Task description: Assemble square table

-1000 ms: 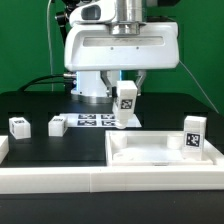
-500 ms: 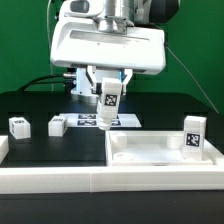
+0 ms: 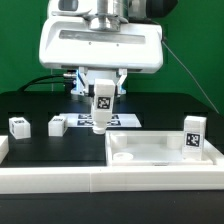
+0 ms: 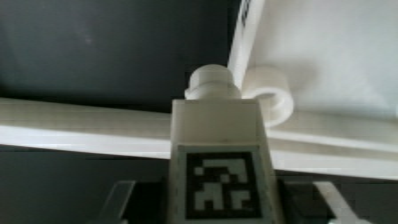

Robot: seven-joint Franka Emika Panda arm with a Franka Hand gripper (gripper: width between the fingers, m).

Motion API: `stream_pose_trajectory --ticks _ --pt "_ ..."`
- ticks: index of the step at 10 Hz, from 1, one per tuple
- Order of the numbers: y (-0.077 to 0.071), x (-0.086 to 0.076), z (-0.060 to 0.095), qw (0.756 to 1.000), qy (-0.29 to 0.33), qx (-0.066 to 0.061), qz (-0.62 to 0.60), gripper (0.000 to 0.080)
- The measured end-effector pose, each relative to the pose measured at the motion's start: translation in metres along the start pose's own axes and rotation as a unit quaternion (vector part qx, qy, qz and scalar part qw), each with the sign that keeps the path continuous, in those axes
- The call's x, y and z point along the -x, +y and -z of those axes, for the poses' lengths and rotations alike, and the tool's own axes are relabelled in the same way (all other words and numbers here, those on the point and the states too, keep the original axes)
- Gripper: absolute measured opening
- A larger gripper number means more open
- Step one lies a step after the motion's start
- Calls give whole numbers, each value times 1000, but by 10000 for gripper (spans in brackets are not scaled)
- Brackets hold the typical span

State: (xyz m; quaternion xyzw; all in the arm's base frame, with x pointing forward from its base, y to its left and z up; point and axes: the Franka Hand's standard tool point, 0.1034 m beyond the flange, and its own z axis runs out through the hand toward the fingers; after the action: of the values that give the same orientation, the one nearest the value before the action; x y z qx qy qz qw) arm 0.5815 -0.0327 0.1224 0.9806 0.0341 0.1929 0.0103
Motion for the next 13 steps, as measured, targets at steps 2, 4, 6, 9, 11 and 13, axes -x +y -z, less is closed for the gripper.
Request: stream_pose_trajectory --ticks 2,4,6,9,11,13 --pt "-15 -3 2 1000 -2 -5 7 288" --pt "-12 -2 0 1000 -2 -4 5 288" --pt "-9 -1 -3 1000 -5 -4 3 288" --pt "-10 -20 -12 1000 0 -6 5 288" --pt "-19 -21 -16 1000 2 -7 10 288" --pt "-28 -15 -17 1000 5 -5 21 288"
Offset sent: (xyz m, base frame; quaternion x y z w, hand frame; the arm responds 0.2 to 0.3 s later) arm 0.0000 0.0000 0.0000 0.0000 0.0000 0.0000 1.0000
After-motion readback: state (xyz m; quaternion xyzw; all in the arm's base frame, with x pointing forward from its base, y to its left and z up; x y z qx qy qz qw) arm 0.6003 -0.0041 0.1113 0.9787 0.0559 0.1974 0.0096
